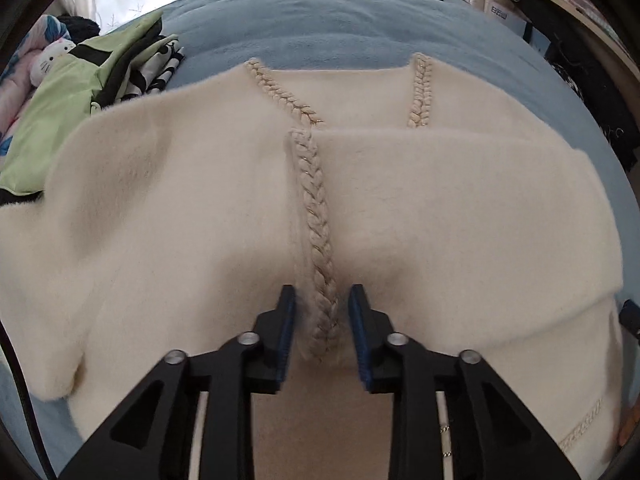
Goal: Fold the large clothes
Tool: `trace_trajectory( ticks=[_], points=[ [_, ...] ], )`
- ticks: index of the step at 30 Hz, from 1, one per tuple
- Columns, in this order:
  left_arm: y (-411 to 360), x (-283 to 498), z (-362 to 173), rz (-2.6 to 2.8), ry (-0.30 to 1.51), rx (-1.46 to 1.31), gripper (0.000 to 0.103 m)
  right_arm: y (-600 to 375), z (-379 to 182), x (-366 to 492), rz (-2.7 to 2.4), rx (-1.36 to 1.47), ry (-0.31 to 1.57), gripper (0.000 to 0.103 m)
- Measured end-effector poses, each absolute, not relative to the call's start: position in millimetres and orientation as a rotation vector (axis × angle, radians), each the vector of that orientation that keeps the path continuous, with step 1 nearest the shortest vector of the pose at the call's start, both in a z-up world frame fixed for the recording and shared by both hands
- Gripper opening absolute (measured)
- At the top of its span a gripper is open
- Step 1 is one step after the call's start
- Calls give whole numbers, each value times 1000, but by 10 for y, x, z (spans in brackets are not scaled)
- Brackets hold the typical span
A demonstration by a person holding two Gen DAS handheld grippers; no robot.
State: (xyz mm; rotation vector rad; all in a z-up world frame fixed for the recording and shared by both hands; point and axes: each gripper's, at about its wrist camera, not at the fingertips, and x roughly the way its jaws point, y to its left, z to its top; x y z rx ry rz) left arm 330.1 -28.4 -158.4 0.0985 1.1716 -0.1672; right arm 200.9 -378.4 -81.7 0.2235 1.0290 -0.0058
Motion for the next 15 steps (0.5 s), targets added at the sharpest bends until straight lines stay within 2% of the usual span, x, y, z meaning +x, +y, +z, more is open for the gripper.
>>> trace_trajectory(
  ticks=[2,4,6,15],
  points=[
    [-316,3307,-1499,-208,1152,104,59,-3793,-702,2029,20,265,1008,55],
    [-345,3335,-1400,-231,1104,105,69,-3846,-588,2086,17,310,980,58],
    [-382,3414,-1341,-230,1073,112,70,-3883,-540,2257,-4,319,965,64],
    [-377,3927,-1650,-189,1149,59,70,-3961,-724,3384,-110,264,1046,64]
  ],
)
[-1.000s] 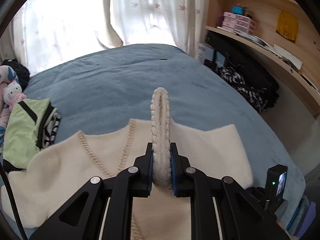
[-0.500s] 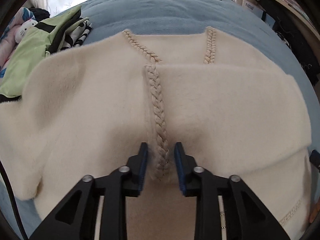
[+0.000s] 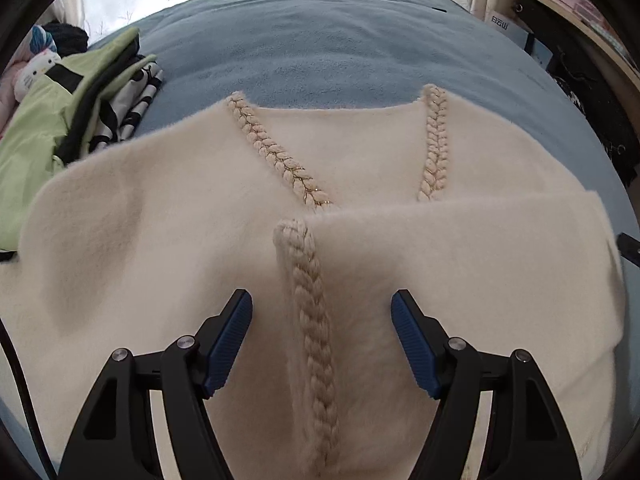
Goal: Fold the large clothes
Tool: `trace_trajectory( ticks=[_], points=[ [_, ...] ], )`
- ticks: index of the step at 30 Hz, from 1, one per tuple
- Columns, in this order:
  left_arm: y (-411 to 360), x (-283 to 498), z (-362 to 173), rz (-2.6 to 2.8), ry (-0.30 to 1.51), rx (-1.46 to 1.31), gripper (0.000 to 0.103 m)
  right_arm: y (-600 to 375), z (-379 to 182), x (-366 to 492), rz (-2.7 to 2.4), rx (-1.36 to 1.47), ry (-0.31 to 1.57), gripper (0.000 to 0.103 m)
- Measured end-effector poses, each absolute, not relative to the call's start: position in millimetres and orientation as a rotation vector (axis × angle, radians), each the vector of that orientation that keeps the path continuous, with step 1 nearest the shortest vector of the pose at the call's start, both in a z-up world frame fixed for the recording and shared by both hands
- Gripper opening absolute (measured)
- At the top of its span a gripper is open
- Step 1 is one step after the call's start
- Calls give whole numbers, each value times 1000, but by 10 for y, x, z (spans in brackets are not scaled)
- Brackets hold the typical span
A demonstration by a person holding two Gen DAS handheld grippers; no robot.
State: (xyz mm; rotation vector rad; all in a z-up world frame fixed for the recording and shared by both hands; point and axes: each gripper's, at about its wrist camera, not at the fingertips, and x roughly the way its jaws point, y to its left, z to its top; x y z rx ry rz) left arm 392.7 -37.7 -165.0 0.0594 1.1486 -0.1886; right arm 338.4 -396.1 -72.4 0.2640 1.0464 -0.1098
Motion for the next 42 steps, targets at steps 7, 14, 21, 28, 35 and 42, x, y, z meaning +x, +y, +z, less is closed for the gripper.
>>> trace_trajectory(
  ticks=[7,14,21,28,35,42],
  points=[
    [-349,4104,-1627,-207,1117,-41,12,-3940,-978,3695,-92,208,1088,18],
    [-529,4151,-1673,-184,1056,1,14,-4018,-1065,3569,-146,175,1025,15],
    [-473,4038,-1619,-134,1072,45,25,-3817,-677,3366,-240,71,959,27],
    [-463,3508,-1178,-176,960,-6,51,-3056,-410,3042,-7,72,897,44],
    [-699,3165,-1527,-168,998,-84,49,-2381,-970,2994,171,103,1044,35],
    [-519,3080,-1712,-126,991,18,44,-3060,-1012,2686,-57,10,994,14]
  ],
)
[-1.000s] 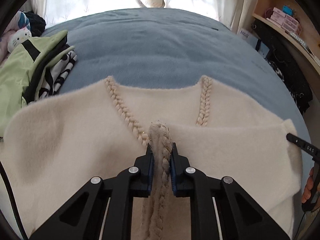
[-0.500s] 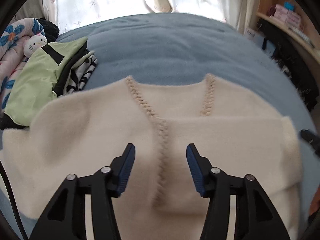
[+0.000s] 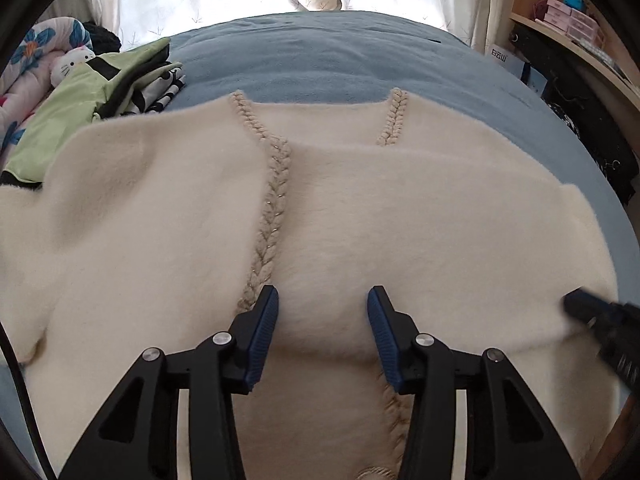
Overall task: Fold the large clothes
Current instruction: 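Lift both tools away and bring the left tool to the other sleeve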
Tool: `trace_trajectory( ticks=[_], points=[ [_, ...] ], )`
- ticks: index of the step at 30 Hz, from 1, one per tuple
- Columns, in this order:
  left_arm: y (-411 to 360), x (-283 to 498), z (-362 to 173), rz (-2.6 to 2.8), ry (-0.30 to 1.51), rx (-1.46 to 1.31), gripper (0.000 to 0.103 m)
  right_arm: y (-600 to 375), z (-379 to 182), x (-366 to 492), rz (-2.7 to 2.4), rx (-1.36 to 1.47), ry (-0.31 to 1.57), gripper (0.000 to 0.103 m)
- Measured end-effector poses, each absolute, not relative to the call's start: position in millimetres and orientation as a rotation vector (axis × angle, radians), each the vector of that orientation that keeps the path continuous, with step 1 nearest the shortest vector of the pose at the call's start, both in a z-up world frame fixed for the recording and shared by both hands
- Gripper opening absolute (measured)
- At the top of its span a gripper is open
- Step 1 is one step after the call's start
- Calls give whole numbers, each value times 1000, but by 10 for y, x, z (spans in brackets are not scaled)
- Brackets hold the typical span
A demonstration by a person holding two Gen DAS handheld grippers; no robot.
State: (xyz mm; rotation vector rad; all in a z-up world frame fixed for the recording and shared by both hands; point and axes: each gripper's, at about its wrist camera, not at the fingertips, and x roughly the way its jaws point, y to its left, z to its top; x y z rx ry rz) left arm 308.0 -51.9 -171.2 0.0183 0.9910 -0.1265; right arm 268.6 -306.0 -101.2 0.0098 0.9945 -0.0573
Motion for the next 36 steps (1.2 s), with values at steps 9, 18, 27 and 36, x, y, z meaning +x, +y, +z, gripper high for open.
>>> trace_trajectory(
  ticks=[9,18,27,36],
  points=[
    [-411,2962,-1700,-158,1002,-8,44,-3623,-1055,2342,-186,121,951,0],
    [-423,2964,-1699,-165,1023,-8,47,-3570,-1029,2330,-209,150,955,4],
    [-429,2842,-1619,-151,1041,11,68,-3419,-977,2236,-171,217,968,26],
    [-334,2324,-1276,-133,1030,6,68,-3158,-833,1762,-119,383,964,26]
  ],
)
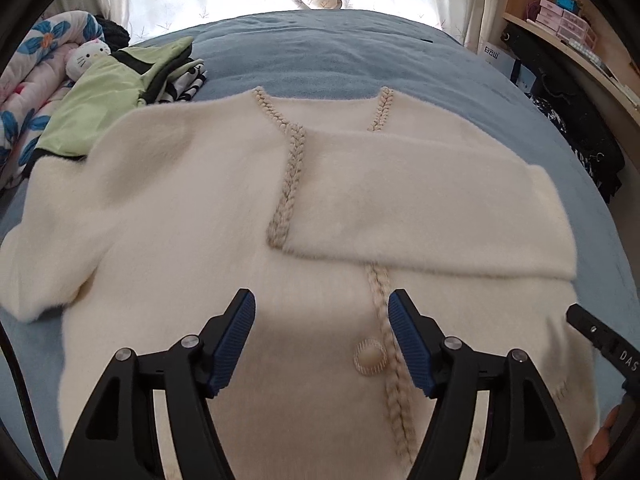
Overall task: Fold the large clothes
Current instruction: 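Lift both tools away and bring the left tool to the other sleeve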
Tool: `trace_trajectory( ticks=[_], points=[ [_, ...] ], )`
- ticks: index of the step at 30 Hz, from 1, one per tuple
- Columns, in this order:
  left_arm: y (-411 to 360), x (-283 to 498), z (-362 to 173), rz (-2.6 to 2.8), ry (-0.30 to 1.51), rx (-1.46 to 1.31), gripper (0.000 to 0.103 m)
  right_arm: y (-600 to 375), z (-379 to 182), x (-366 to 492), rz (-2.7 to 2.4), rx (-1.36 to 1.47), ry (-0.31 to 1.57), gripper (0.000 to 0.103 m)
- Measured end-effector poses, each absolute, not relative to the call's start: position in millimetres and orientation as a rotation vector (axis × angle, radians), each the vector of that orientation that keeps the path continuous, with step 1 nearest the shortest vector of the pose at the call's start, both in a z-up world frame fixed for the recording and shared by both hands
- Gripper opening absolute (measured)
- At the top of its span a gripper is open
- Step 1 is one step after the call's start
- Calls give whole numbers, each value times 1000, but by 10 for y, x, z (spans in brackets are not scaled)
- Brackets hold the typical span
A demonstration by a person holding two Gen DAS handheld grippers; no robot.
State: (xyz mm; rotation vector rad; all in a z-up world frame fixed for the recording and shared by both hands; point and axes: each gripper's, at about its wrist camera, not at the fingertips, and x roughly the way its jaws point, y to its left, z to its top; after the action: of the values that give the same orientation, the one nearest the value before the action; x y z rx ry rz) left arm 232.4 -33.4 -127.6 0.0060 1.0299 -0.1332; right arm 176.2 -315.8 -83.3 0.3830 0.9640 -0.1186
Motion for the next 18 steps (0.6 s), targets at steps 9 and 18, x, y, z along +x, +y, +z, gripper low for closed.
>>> trace_trajectory(
  ticks=[9,18],
  points=[
    [-189,1579,-958,-160,1021,19,68,-2644,-529,1273,-45,306,945,26],
    [353,977,-632,-141,967,-22,68,-1984,-224,932,37,206,906,26]
  ],
)
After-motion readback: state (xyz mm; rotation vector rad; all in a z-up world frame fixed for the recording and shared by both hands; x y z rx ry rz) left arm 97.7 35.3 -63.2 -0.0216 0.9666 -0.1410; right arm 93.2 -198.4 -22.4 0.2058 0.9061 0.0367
